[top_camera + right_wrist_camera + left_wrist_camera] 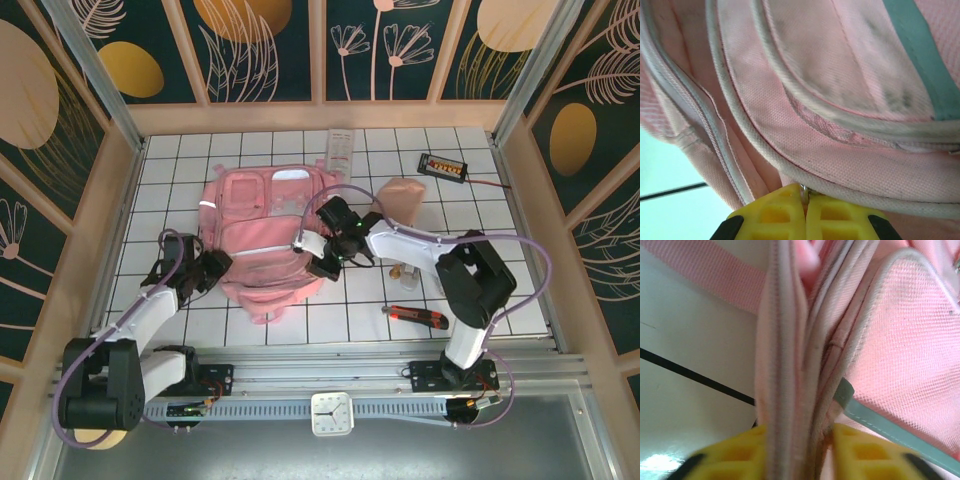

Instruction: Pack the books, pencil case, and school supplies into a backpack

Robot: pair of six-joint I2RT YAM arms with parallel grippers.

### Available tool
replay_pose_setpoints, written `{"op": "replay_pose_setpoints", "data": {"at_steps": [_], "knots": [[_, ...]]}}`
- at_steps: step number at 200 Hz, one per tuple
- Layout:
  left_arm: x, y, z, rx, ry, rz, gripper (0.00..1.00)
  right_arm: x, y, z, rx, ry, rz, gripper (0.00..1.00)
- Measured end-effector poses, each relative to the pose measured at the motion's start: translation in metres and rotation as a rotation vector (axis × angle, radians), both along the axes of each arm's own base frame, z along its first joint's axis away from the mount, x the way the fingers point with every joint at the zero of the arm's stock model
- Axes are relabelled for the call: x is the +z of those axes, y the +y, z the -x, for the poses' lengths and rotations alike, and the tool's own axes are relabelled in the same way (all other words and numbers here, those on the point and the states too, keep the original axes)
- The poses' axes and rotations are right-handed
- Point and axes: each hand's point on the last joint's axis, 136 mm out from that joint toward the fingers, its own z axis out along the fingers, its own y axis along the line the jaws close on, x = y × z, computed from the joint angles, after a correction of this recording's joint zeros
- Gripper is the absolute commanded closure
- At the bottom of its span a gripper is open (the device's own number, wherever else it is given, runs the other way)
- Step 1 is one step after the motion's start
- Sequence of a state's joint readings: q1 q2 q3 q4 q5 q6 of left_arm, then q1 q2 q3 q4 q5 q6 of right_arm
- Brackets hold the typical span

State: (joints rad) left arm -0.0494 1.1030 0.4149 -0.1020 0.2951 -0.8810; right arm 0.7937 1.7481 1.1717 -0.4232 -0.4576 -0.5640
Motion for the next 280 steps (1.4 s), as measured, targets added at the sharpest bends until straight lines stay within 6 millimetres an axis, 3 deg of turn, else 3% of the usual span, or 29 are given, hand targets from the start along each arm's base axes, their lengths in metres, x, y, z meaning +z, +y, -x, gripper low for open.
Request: {"op": "replay_pose_setpoints", "data": {"at_steps": [16,32,60,80,134,177,214,240,280], "knots": [[0.014,0.001,-0.001,-0.032,-0.048,-0.035,0.13,0.028,0.011,0.005,-0.004,0.032,-0.095,1.0],[0.039,0.003,-0.004,-0.091,-0.138,-0.099,0.02,0.054,0.023,0.002,-0.007,0.047,-0.175,1.0],[0.091,0.004,-0.011,-0.196,-0.321,-0.223,0.01,0.089,0.033,-0.01,-0.019,0.053,-0.276,1.0],[0.113,0.002,-0.013,-0.285,-0.4,-0.313,0.01,0.107,0.033,-0.022,-0.029,0.041,-0.323,1.0],[0.152,-0.027,-0.005,-0.637,-0.536,-0.503,0.02,0.121,0.024,-0.034,-0.021,0.012,-0.328,1.0],[0.211,-0.096,0.001,-1.004,-0.772,-0.526,0.05,0.114,0.019,-0.031,-0.006,0.014,-0.303,1.0],[0.196,-0.107,0.009,-1.122,-0.748,-0.537,0.06,0.113,0.013,-0.038,-0.023,0.01,-0.3,1.0],[0.178,-0.111,0.013,-1.171,-0.697,-0.542,0.17,0.113,0.011,-0.041,-0.029,0.006,-0.3,1.0],[0.128,-0.106,0.018,-1.217,-0.56,-0.563,0.16,0.113,0.009,-0.043,-0.029,0.001,-0.301,1.0]]}}
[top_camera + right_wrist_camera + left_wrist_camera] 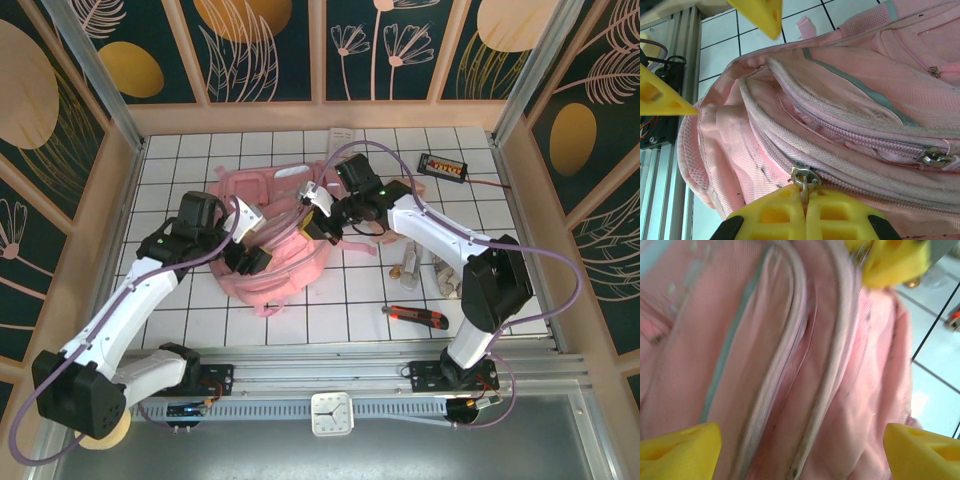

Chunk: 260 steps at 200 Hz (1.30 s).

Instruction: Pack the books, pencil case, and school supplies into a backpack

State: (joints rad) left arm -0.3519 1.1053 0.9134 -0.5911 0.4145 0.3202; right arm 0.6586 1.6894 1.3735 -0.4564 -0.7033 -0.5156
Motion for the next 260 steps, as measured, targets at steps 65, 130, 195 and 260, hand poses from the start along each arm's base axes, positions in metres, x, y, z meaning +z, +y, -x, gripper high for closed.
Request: {"op": "replay_pose_setpoints", "data": {"at_steps": [65,130,195,260], "knots": [[-0.031,-0.003,-0.007,0.027,0.092,-0.006,0.77,0.0,0.0,0.0,0.0,0.0,-0.001,1.0],[-0.043,-0.022,-0.019,0.044,0.205,0.071,1.0,-0.009,-0.009,-0.01,-0.057,-0.025,0.064,1.0],[-0.044,-0.05,-0.026,0.099,0.303,0.105,1.0,-0.014,-0.012,-0.006,-0.192,-0.014,0.312,1.0],[-0.051,-0.068,-0.039,0.175,0.337,0.112,1.0,-0.033,-0.018,-0.029,-0.405,0.124,0.462,1.0]]}}
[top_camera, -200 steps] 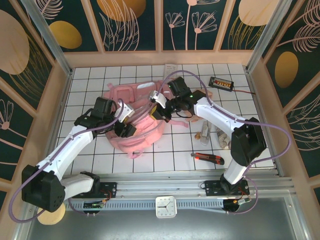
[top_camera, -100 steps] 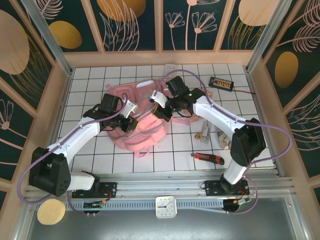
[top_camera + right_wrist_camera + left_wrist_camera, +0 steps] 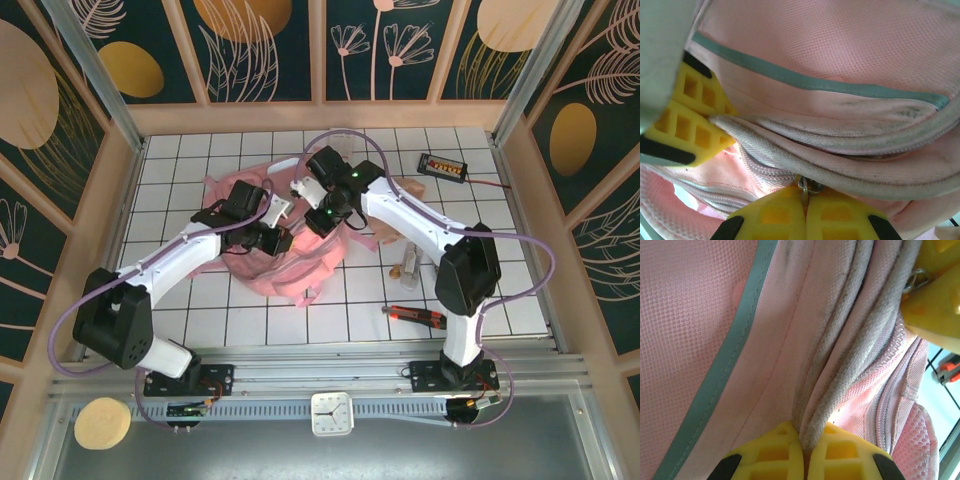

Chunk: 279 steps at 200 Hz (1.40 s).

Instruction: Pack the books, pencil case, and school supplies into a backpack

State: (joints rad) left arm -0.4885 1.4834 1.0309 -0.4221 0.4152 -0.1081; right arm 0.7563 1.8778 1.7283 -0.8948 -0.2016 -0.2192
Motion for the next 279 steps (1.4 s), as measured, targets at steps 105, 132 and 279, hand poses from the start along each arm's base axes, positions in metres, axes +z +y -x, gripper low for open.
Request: {"op": "replay_pose_setpoints", "data": {"at_steps": [105,132,279], "knots": [[0.052,0.009,0.006,0.026,-0.24,0.022,0.01,0.009,-0.006,-0.019,-0.103,0.146,-0.27,1.0],[0.05,0.025,0.001,0.044,-0.308,-0.069,0.01,0.019,-0.025,-0.04,-0.146,0.139,-0.321,1.0],[-0.042,0.07,-0.017,-0.084,-0.373,-0.515,0.22,0.031,-0.033,-0.047,-0.132,0.174,-0.415,1.0]]}}
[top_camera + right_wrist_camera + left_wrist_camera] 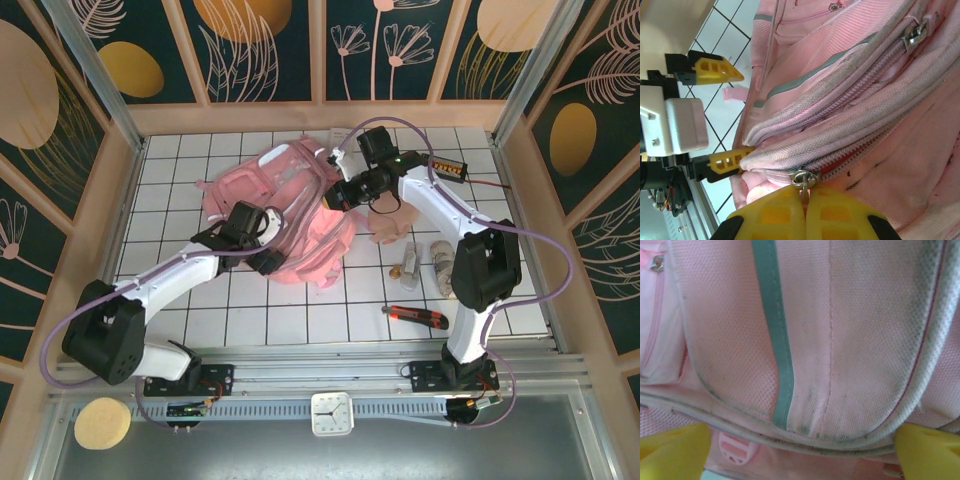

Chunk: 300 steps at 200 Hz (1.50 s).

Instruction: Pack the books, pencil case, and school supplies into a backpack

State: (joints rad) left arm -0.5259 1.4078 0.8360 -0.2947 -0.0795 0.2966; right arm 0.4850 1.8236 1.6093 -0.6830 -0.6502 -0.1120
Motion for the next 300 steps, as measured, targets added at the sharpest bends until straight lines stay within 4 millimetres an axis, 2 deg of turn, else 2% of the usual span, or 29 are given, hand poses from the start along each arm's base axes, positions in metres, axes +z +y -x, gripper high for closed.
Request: {"op": "replay_pose_setpoints", "data": {"at_steps": [4,9,14,35,43,66,93,126,180,200,230,271,300], "knots": [[-0.001,-0.001,-0.001,-0.007,0.0,-0.001,0.34,0.0,0.0,0.0,-0.002,0.003,-0.002,1.0],[-0.002,-0.003,-0.001,-0.01,0.001,0.003,0.54,0.001,0.001,0.0,-0.003,0.004,-0.005,1.0],[-0.004,-0.004,-0.002,-0.02,0.002,0.005,0.65,0.001,0.001,-0.001,-0.004,0.003,-0.006,1.0],[-0.018,-0.013,-0.003,-0.045,0.034,0.015,0.89,0.002,0.001,-0.001,-0.007,0.004,-0.009,1.0],[-0.023,-0.016,-0.004,-0.047,0.04,0.015,0.93,0.001,0.001,-0.001,-0.008,0.003,-0.008,1.0],[-0.021,-0.022,-0.009,-0.015,0.043,0.063,0.97,-0.004,-0.004,-0.005,-0.027,-0.017,0.033,1.0],[-0.011,-0.029,-0.013,0.044,0.071,0.151,0.98,-0.019,-0.02,-0.01,-0.053,-0.067,0.169,1.0],[-0.002,-0.035,-0.012,0.1,0.103,0.228,0.99,-0.032,-0.023,-0.001,-0.02,-0.132,0.313,1.0],[0.024,-0.045,-0.019,0.14,0.125,0.301,0.99,-0.041,0.014,0.051,0.145,-0.165,0.396,1.0],[0.034,-0.05,-0.021,0.163,0.138,0.337,0.99,-0.042,0.024,0.064,0.173,-0.153,0.388,1.0],[0.045,-0.056,-0.027,0.223,0.168,0.402,0.99,-0.039,0.039,0.071,0.127,-0.081,0.3,1.0],[0.058,-0.066,-0.037,0.334,0.239,0.474,0.99,-0.057,0.056,0.079,0.008,0.059,0.152,1.0],[0.063,-0.068,-0.041,0.408,0.291,0.484,0.99,-0.056,0.07,0.077,-0.055,0.102,0.08,1.0]]}}
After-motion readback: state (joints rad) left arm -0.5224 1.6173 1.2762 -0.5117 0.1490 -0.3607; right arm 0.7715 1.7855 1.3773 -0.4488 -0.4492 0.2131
